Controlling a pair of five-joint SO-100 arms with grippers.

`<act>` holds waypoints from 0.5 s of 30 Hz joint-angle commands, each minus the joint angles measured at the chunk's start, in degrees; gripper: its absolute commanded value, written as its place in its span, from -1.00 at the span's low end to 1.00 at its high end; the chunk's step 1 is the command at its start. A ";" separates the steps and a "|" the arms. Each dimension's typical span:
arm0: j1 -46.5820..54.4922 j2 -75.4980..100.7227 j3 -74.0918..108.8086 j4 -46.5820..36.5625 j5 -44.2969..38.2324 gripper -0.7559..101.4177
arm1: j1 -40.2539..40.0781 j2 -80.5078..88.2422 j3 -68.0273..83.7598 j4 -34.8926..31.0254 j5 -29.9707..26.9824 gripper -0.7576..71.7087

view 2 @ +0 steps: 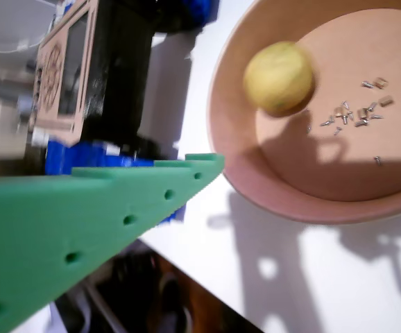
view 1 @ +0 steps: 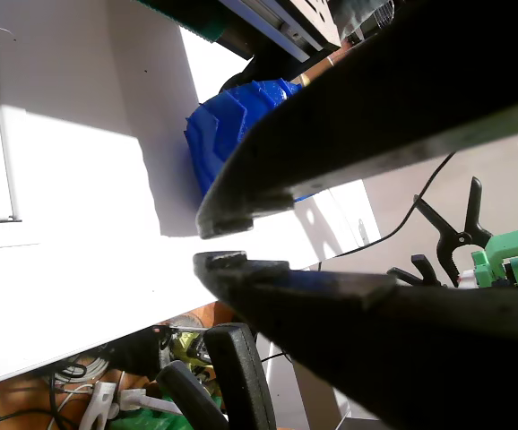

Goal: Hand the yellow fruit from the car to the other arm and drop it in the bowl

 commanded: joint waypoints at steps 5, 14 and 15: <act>-0.09 -0.26 -0.09 -0.88 0.26 -0.98 | -6.06 13.89 6.59 -0.97 -5.27 -0.98; -0.09 -0.26 -0.09 -0.88 0.26 -0.98 | -14.33 49.31 36.74 -10.72 -8.00 -0.98; -0.09 -0.26 -0.09 -0.88 0.26 -0.98 | -14.59 53.61 40.52 -12.74 -8.17 -0.98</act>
